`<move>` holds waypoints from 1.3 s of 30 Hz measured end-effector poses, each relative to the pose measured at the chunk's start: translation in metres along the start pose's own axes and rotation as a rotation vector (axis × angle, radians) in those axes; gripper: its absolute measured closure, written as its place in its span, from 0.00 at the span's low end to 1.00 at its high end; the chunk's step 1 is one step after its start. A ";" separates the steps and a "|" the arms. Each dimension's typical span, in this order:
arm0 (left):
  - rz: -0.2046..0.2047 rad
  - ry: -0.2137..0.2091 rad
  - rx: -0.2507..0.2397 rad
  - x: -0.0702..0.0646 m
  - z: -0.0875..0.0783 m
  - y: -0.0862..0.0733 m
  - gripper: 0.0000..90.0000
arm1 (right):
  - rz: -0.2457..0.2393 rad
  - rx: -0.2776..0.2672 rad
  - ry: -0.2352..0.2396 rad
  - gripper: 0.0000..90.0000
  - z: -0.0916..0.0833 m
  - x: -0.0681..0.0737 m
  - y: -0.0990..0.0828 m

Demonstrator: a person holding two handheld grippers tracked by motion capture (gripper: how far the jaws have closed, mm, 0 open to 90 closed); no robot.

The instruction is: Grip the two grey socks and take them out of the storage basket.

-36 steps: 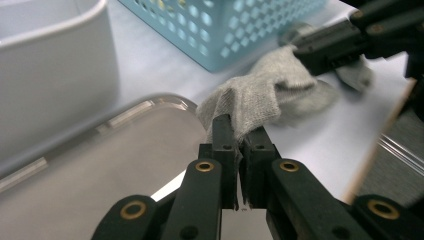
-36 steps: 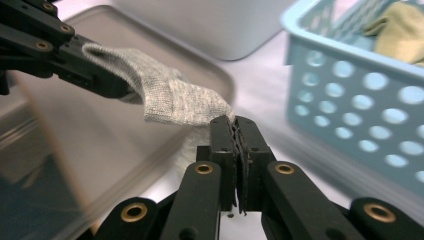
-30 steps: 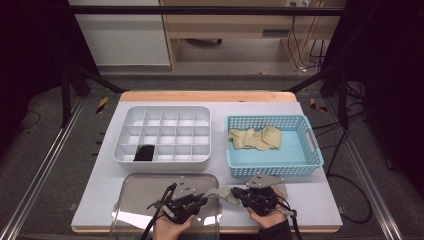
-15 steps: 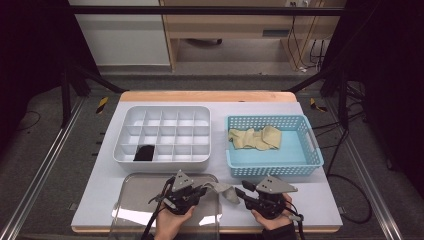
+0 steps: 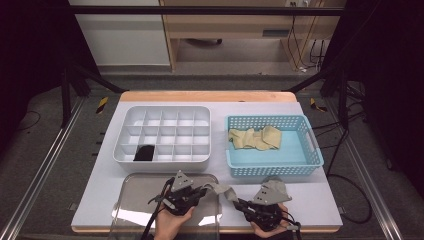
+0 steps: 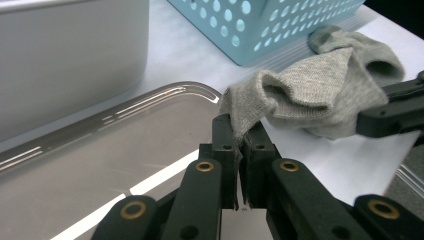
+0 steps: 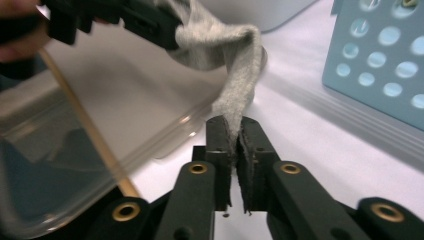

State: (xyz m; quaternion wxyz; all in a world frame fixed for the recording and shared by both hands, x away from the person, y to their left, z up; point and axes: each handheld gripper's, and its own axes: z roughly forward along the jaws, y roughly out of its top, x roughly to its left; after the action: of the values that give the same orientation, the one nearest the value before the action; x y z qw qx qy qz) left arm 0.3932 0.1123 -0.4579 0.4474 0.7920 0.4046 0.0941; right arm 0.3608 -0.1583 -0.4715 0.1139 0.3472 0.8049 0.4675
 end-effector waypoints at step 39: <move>-0.011 0.064 0.084 0.003 0.008 -0.007 0.92 | 0.040 0.084 -0.135 0.91 0.016 -0.019 -0.003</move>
State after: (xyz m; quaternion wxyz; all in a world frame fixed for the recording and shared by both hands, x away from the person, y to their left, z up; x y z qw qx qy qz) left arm 0.3951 0.1118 -0.4689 0.4011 0.8046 0.4265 0.0997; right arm 0.3812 -0.1607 -0.4856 0.1440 0.3985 0.8073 0.4107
